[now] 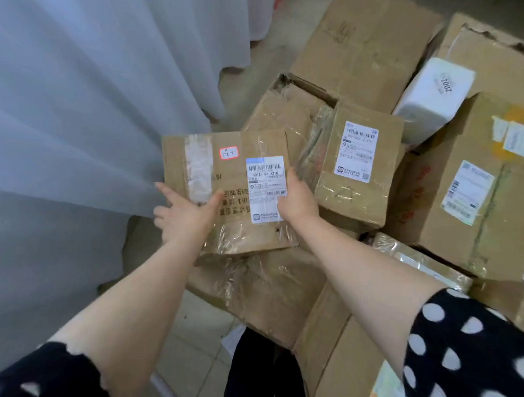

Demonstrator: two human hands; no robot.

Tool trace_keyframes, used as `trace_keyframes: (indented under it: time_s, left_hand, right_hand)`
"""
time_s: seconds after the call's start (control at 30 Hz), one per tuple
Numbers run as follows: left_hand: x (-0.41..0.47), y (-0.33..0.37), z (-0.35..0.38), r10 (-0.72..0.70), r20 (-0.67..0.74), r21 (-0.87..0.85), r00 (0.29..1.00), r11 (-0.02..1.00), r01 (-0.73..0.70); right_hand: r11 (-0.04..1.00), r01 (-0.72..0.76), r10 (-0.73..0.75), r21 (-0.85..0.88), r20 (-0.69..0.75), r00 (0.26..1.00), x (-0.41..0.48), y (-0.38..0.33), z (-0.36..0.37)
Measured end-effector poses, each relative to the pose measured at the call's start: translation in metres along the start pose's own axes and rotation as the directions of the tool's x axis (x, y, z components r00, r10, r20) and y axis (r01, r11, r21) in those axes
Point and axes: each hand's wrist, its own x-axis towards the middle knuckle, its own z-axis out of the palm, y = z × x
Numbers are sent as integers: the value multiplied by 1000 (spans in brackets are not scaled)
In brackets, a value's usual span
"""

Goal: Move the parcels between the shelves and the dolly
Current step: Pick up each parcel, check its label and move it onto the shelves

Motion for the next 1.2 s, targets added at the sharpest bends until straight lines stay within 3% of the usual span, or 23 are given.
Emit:
trace_keyframes:
  time_s: [0.27, 0.33, 0.4, 0.47, 0.5, 0.57, 0.63, 0.8, 1.0, 1.13, 1.2]
  left_hand:
    - [-45, -69, 9, -255, 229, -7, 939, 965, 264]
    - [-45, -68, -4, -176, 118, 93, 977, 982, 166]
    - [-35, -62, -22, 63, 6, 239, 998, 969, -63]
    - [-16, -57, -31, 254, 50, 346, 966, 903, -256]
    - [-6, -57, -31, 284, 112, 350, 952, 886, -305]
    - [3, -57, -29, 259, 175, 281, 950, 911, -301]
    - [-2, -60, -26, 232, 172, 307, 957, 911, -275]
    - [-23, -76, -16, 88, 324, 326, 942, 924, -198]
    - [-30, -65, -20, -21, 372, 334, 928, 936, -113]
    - [-33, -61, -16, 3, 352, 402, 936, 903, -154]
    - [-33, -58, -14, 4, 362, 393, 932, 906, -156]
  right_hand:
    - [990, -96, 112, -106, 161, 980, -27, 6, -2]
    - [983, -100, 126, -152, 173, 977, -33, 11, -1]
    - [976, -97, 132, -193, 178, 975, -38, 16, 2]
    - [970, -103, 147, -220, 192, 970, -40, 20, 4]
    - [971, -104, 148, -214, 198, 969, -41, 22, 5]
    - [977, -89, 130, -194, 212, 969, -41, 26, 5]
    - [975, -48, 98, -218, 223, 970, -40, 30, 2]
    - [959, 11, 54, -283, 222, 974, -38, 37, -9]
    - [953, 30, 46, -302, 243, 969, -41, 40, -9]
    - [950, 32, 47, -309, 244, 969, -47, 38, -9]
    - [953, 47, 7, -300, 179, 984, -52, 39, -11]
